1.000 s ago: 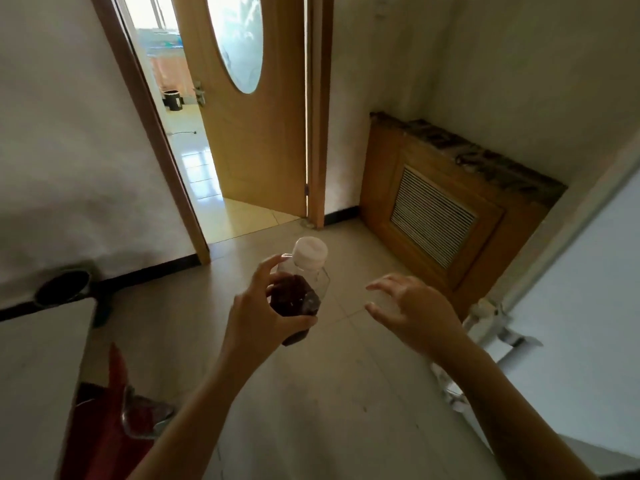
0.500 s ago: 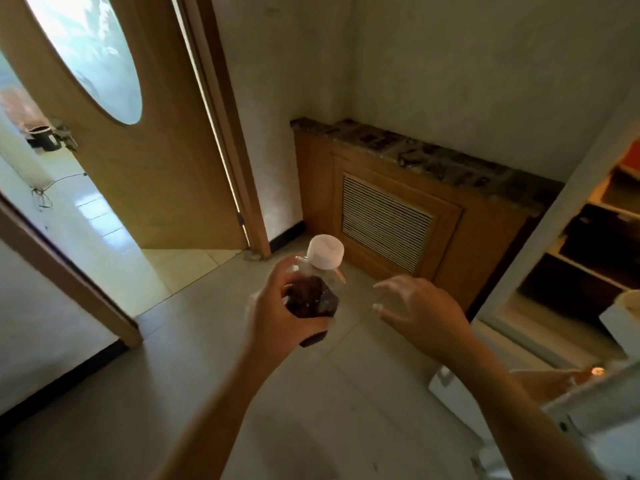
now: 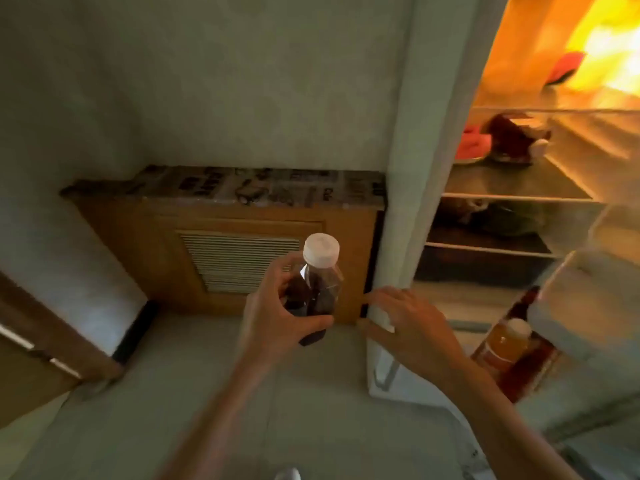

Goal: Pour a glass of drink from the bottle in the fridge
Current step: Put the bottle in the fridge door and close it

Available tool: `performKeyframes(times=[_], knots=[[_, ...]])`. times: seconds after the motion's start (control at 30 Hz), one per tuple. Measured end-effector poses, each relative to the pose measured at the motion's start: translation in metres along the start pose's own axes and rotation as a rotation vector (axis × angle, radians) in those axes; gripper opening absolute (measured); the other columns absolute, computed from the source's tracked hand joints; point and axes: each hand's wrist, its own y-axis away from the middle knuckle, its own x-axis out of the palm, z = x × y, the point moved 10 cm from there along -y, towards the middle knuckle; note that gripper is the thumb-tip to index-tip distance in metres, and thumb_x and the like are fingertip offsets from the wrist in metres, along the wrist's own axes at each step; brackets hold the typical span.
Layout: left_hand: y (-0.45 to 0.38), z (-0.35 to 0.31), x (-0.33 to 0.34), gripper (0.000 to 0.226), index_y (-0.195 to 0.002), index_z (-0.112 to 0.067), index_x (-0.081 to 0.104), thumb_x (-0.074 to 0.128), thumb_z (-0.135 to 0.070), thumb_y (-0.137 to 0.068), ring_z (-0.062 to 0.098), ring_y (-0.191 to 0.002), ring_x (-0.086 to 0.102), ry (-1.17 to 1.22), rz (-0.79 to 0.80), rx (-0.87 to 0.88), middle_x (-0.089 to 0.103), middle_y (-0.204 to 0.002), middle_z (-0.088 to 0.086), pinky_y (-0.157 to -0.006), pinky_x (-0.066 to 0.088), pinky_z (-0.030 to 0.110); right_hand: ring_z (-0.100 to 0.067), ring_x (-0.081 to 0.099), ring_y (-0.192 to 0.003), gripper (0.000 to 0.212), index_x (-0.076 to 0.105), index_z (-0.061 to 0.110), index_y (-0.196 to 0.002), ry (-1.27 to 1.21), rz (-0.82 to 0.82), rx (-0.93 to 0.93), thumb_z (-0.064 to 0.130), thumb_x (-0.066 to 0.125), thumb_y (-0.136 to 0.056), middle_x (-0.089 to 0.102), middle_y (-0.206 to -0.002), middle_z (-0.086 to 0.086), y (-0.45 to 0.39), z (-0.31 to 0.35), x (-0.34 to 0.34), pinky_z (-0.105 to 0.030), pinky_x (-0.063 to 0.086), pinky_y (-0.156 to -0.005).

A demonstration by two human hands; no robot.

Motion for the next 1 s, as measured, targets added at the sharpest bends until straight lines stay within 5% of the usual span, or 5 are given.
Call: performKeyframes(times=[0.2, 0.47, 0.57, 0.77, 1.0], knots=[[-0.082, -0.017, 0.049, 0.093, -0.115, -0.058, 0.032, 0.09, -0.028, -0.049, -0.017, -0.099, 0.051, 0.1, 0.329, 0.188, 0.051, -0.107, -0.033, -0.08, 0.046, 0.01, -0.012, 0.053, -0.114, 0.035, 0.055, 0.031, -0.119, -0.019, -0.205, 0.306, 0.046, 0.054, -0.088, 0.058, -0.123, 0.009, -0.009, -0.024, -0.04, -0.033, 0.046, -0.094], [-0.128, -0.061, 0.151, 0.095, -0.122, -0.049, 0.041, 0.091, -0.021, -0.047, 0.009, -0.112, 0.055, 0.328, 0.667, 0.279, 0.059, -0.12, -0.009, -0.093, 0.049, 0.043, -0.005, 0.051, -0.106, 0.033, 0.058, 0.032, -0.117, 0.04, -0.455, 0.687, 0.043, 0.057, -0.086, 0.058, -0.124, 0.01, 0.051, -0.077, -0.097, -0.022, 0.04, -0.084], [-0.13, -0.089, 0.187, 0.093, -0.116, -0.056, 0.038, 0.09, -0.02, -0.048, 0.0, -0.11, 0.054, 0.35, 0.763, 0.383, 0.057, -0.117, -0.016, -0.093, 0.047, 0.029, -0.008, 0.049, -0.111, 0.034, 0.055, 0.034, -0.119, 0.046, -0.502, 0.787, 0.046, 0.054, -0.087, 0.055, -0.126, 0.01, 0.068, -0.099, -0.105, -0.025, 0.043, -0.088], [-0.135, -0.131, 0.246, 0.093, -0.126, -0.042, 0.036, 0.088, -0.025, -0.051, 0.001, -0.114, 0.052, 0.463, 0.926, 0.471, 0.055, -0.121, -0.014, -0.087, 0.047, 0.016, -0.004, 0.044, -0.111, 0.039, 0.053, 0.032, -0.122, 0.042, -0.588, 0.896, 0.05, 0.054, -0.087, 0.052, -0.128, 0.012, 0.08, -0.125, -0.114, -0.02, 0.037, -0.082], [-0.134, -0.187, 0.316, 0.099, -0.124, -0.041, 0.044, 0.093, -0.03, -0.038, 0.013, -0.105, 0.061, 0.648, 1.131, 0.471, 0.063, -0.112, 0.001, -0.088, 0.052, 0.04, -0.01, 0.046, -0.118, 0.05, 0.053, 0.031, -0.124, 0.126, -0.658, 1.094, 0.057, 0.043, -0.082, 0.05, -0.13, 0.01, 0.097, -0.137, -0.124, -0.026, 0.042, -0.091]])
